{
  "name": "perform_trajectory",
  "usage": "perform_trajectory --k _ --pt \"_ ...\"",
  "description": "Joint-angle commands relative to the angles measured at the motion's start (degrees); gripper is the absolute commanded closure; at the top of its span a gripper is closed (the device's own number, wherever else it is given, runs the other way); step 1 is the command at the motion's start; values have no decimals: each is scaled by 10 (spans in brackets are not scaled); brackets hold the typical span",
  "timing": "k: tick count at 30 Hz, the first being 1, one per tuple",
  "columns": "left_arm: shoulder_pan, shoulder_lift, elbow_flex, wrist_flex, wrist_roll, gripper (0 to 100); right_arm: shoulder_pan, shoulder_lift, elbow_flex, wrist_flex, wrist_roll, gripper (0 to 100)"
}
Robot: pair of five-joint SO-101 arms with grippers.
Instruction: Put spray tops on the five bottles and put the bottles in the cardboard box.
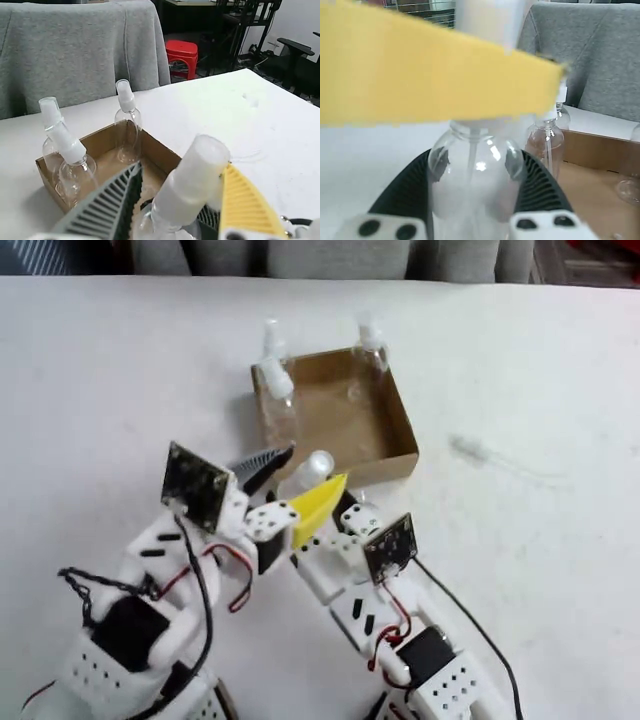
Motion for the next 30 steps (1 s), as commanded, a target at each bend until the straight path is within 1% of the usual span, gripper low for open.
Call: perform_trajectory --k 1,7,9,12,14,20,26,30 --pt "-15 27 -16 -27 -4 758 -1 1 1 -8 -1 981" --pt "-65 26 -12 -24 -4 758 -1 1 2 -8 -1 981" --pt "-72 26 -11 -20 -4 758 -1 2 2 -8 -1 981" --pt "-60 25 -18 4 -3 758 -1 2 2 -8 -1 981" --pt "-40 16 -21 19 -1 758 -1 2 2 -8 -1 981" --pt "20 -62 -21 63 1 758 -1 2 2 -8 -1 981" --pt "11 -96 -25 113 -4 758 0 2 2 -7 -1 981" --pt "7 -142 -37 143 -4 759 34 2 -4 -7 -1 981"
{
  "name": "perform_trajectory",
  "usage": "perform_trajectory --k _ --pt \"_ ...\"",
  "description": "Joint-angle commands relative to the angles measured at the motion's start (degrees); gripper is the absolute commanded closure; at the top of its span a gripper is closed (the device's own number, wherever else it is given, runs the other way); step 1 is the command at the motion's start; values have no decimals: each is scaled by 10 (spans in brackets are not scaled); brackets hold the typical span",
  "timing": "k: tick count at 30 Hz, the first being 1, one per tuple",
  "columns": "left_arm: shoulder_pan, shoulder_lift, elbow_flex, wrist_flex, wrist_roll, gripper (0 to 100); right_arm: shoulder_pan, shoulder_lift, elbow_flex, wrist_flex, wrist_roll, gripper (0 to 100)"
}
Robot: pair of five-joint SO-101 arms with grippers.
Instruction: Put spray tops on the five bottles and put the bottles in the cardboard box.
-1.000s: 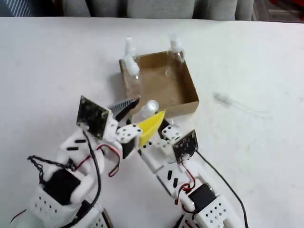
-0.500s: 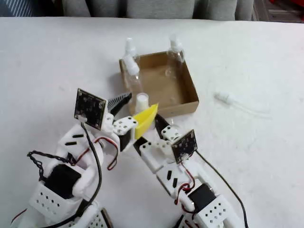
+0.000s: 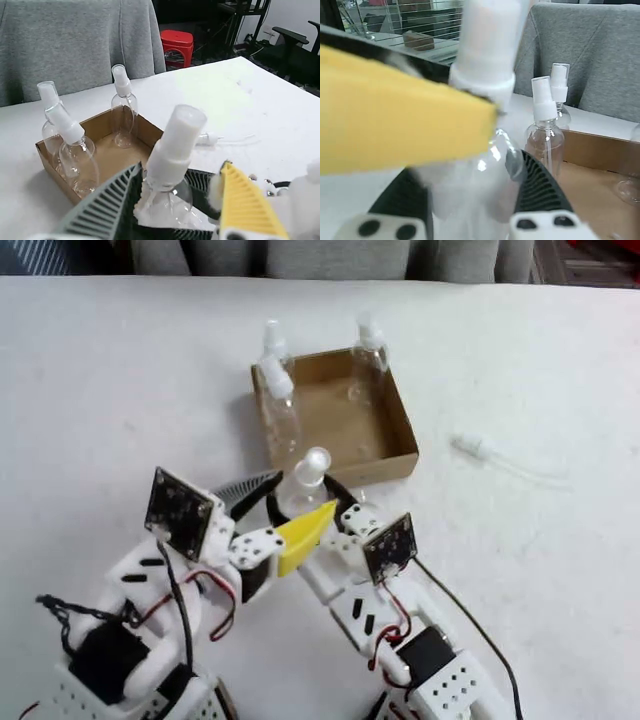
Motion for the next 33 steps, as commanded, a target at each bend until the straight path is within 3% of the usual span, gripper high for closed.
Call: perform_trajectory --k 1,4,8,11,17,23,26,33 --pt "-4 -53 -43 31 -4 759 37 1 -11 0 -2 981" --pt "0 -100 -66 56 -4 801 61 1 -56 71 -5 981" --pt "0 -116 -46 55 -4 993 70 2 -96 116 -6 981" --pt "0 -116 -11 57 -4 932 93 3 -117 118 -6 981" --pt "13 -117 69 54 -3 979 160 106 -229 153 -7 981" --pt "133 -117 143 47 1 980 163 313 -367 151 -55 981" --pt "158 -117 206 -6 1 980 151 385 -420 156 -67 981" --pt "101 -117 334 -209 2 980 102 413 -496 292 -67 981"
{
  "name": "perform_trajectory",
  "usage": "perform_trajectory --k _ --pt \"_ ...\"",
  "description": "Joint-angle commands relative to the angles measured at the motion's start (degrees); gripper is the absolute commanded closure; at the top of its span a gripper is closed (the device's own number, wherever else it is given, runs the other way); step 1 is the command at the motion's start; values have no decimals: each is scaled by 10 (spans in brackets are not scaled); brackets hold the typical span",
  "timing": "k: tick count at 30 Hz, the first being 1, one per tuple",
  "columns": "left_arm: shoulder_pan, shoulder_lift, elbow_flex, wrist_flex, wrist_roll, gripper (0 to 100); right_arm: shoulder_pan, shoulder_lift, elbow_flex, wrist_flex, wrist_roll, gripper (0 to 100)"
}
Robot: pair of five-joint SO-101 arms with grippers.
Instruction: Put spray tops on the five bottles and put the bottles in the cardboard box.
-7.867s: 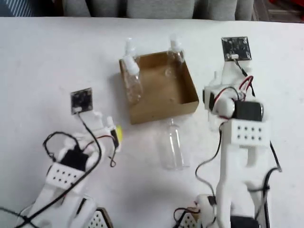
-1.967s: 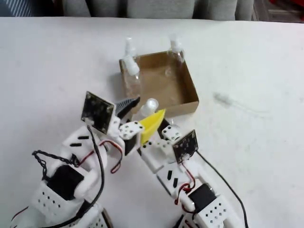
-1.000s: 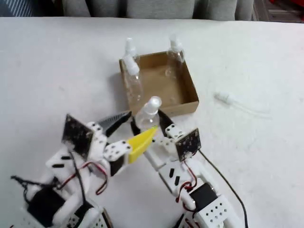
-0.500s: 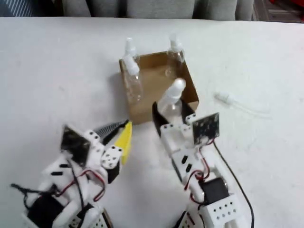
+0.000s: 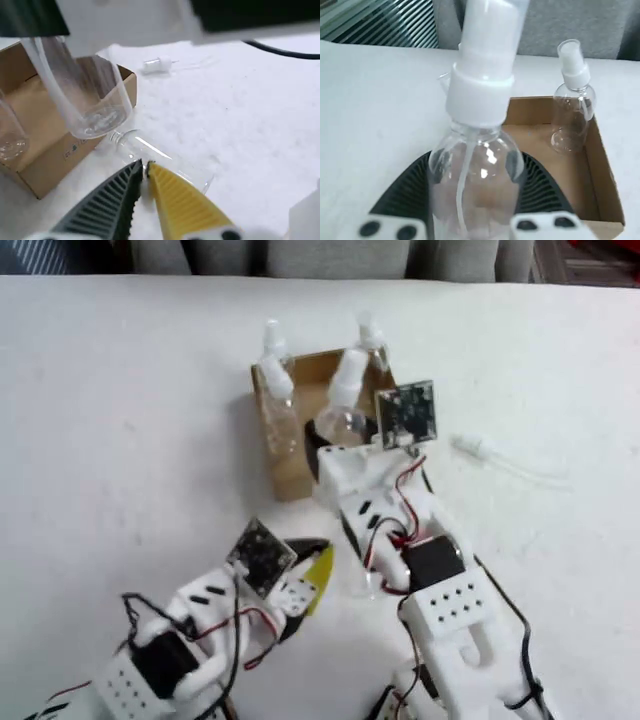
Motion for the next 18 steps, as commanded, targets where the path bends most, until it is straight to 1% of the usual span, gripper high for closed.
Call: perform_trajectory --k 1,4,10,18 --pt "-24 -9 25 -97 2 980 -27 7 -66 82 -6 981" --pt "-29 -9 33 -114 2 980 -41 5 -69 116 -6 981" --pt "-31 -9 35 -115 2 980 -44 1 -69 171 -6 981" --pt "-40 -9 35 -116 2 980 -43 1 -71 175 -6 981"
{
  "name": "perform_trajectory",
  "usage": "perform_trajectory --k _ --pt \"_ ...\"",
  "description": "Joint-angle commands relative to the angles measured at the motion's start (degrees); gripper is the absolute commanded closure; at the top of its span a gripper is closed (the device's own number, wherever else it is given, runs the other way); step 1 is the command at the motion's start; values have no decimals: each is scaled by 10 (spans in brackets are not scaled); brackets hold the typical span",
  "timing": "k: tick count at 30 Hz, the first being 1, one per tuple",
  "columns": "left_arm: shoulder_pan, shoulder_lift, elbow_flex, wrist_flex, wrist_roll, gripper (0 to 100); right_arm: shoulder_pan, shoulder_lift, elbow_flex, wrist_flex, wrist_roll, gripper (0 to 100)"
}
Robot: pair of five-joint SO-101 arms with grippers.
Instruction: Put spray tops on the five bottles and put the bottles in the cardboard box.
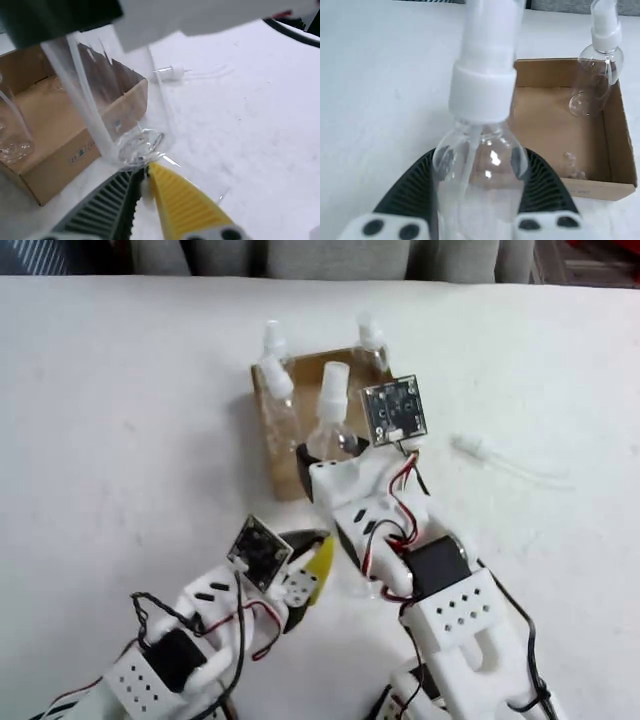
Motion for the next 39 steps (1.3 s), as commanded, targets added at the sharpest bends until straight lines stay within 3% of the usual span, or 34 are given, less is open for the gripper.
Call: perform_trajectory --k 1,6,22,27,32,35,39 --pt "-19 -12 -13 -32 -2 980 -14 5 -11 10 -4 981" --pt "-20 -12 -14 -43 35 980 -36 -34 -8 15 -4 981" --pt "-48 -12 -11 -60 38 980 -51 -80 -9 124 0 981" --pt "-44 -12 -15 -60 42 980 -47 -86 16 58 -4 981" --pt "-45 -48 -15 -58 115 980 -48 -88 99 -75 -4 981" --pt "-45 -109 -1 -34 112 980 -49 -88 120 -119 -4 981" --pt "-48 -104 1 -21 31 980 -56 -88 120 -102 -4 981"
